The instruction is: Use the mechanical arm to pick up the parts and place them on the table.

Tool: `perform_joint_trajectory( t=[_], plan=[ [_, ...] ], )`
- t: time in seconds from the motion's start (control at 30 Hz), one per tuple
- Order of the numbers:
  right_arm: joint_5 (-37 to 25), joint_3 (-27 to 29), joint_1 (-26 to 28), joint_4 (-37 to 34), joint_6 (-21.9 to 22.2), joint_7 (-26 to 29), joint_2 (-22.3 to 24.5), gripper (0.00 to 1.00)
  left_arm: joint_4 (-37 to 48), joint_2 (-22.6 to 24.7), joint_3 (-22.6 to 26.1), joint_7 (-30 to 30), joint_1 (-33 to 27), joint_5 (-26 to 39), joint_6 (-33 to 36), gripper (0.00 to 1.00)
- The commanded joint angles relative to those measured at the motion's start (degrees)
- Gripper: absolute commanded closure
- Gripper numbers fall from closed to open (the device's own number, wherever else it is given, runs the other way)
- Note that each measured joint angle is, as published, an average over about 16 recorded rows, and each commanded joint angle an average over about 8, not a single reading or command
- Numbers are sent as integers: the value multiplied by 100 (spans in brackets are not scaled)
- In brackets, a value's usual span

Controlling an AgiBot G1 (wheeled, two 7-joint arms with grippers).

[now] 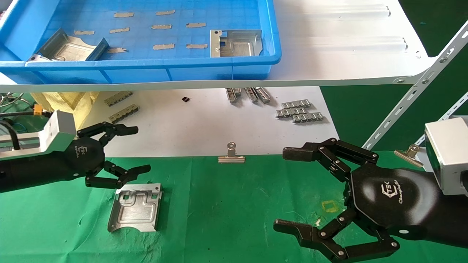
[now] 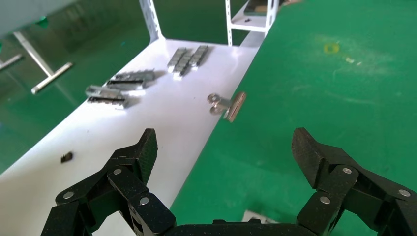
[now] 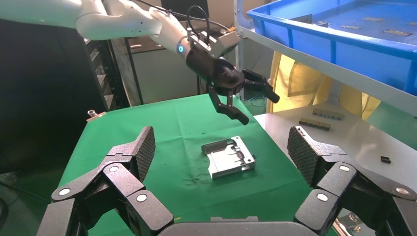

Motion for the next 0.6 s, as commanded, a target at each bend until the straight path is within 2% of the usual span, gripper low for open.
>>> perform_joint_trajectory(
  t=[0.03,0.6],
  plan=[
    [0,0,0,0,0,0,0,0,-244,-51,-72,-147,116,-79,-19,0],
    [0,0,0,0,0,0,0,0,-2310,-479,-678,-1388,1098,-744,-177,0]
  ],
)
